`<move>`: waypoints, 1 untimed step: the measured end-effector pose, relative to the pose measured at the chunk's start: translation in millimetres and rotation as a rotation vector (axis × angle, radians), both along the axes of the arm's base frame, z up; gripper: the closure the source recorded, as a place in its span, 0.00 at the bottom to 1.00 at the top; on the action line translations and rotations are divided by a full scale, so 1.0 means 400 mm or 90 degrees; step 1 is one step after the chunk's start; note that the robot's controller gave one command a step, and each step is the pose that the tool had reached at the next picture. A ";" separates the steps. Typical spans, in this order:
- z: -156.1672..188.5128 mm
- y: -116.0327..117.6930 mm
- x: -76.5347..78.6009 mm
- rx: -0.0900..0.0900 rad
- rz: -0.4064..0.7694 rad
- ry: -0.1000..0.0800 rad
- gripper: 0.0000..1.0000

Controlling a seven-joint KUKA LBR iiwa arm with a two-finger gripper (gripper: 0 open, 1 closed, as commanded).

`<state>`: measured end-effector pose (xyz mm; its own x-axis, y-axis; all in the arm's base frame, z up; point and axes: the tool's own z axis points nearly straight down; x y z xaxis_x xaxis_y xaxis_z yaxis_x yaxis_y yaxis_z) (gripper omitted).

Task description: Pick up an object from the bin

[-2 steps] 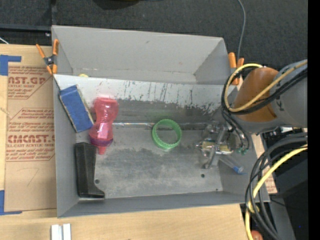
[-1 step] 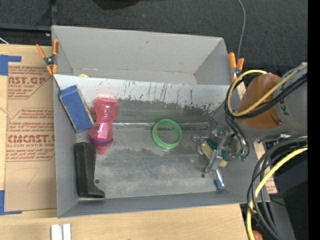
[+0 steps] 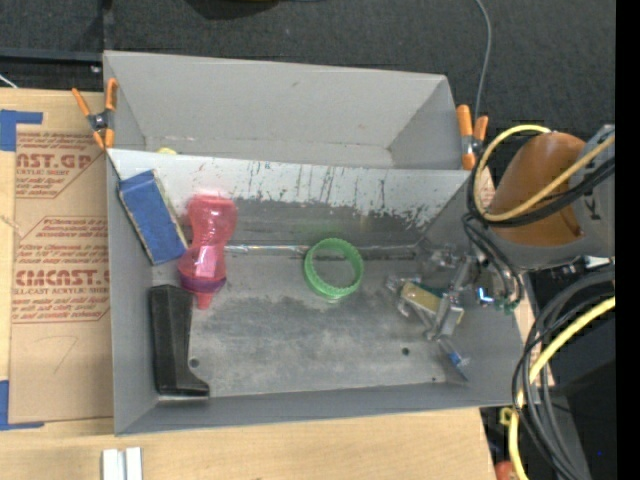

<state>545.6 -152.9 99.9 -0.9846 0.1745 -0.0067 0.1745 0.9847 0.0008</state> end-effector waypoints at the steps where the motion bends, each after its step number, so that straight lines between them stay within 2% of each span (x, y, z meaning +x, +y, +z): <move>1: -0.076 0.011 -0.058 0.002 -0.177 -0.004 0.00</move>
Offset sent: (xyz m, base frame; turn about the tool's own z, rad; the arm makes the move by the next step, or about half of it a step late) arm 0.0034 0.0060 -0.0299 0.1889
